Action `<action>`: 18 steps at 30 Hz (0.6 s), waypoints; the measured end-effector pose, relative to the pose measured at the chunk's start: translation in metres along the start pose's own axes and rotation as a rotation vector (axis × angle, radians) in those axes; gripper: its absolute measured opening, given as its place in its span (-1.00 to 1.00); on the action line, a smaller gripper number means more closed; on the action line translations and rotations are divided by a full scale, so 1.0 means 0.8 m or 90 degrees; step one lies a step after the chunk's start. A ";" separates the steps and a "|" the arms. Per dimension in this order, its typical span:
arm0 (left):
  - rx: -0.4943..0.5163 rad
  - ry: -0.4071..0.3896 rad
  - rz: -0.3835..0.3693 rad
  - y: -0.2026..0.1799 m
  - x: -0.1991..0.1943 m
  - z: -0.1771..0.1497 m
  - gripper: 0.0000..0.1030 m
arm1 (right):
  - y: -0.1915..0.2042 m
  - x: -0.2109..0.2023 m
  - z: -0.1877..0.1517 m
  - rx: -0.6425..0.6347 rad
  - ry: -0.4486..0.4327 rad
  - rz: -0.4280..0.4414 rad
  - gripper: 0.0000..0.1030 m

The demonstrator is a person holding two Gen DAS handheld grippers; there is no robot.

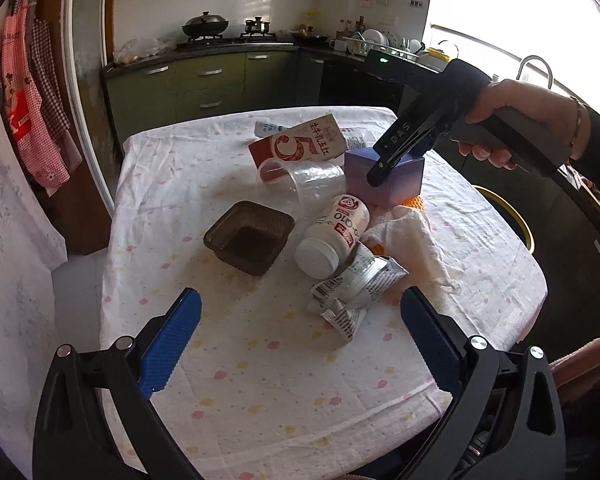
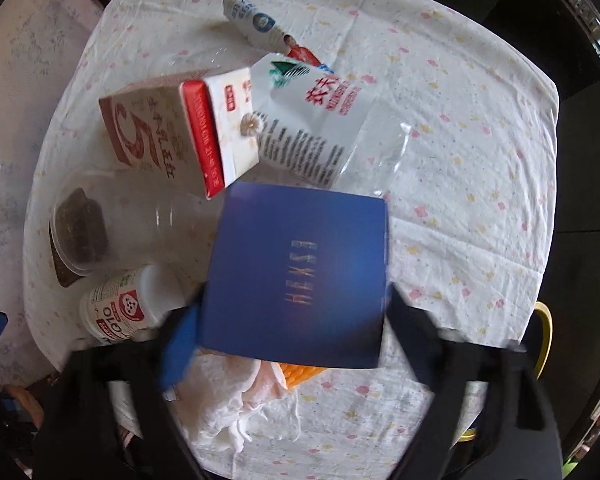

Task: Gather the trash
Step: 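Grasp the blue box with the right gripper and lift it, then carry the blue box over the yellow bin and open the right gripper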

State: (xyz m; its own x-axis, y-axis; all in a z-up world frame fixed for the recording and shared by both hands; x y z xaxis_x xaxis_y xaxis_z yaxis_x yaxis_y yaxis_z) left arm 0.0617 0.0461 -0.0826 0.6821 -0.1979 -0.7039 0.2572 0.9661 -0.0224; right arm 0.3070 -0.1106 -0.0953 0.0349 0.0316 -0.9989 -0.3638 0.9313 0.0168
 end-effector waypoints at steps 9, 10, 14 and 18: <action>0.007 -0.001 0.001 -0.009 0.000 0.007 0.91 | -0.009 -0.034 -0.035 -0.016 -0.036 0.031 0.42; 0.008 -0.003 -0.001 -0.011 0.000 0.008 0.91 | -0.015 -0.041 -0.043 -0.013 -0.043 0.036 0.42; 0.019 -0.001 -0.007 -0.021 0.002 0.010 0.91 | -0.069 -0.073 -0.068 0.023 -0.077 0.053 0.43; 0.031 0.002 -0.014 -0.032 0.007 0.014 0.91 | -0.159 -0.092 -0.111 0.102 -0.107 0.054 0.43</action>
State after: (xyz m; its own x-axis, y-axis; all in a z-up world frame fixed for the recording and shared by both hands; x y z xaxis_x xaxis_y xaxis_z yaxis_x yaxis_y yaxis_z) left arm 0.0662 0.0186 -0.0781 0.6736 -0.2183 -0.7061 0.3047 0.9524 -0.0038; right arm 0.2681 -0.2635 -0.0277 0.1706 0.1590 -0.9724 -0.2195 0.9682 0.1198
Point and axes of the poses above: each gripper's, at about its wrist camera, not at the fingertips, and x roughly the way its jaws point, y to its left, z to its top, the point moved 1 cm from there along x, roughly the way its jaws point, and after that the axes turned 6 degrees about x, right-handed, at the moved point
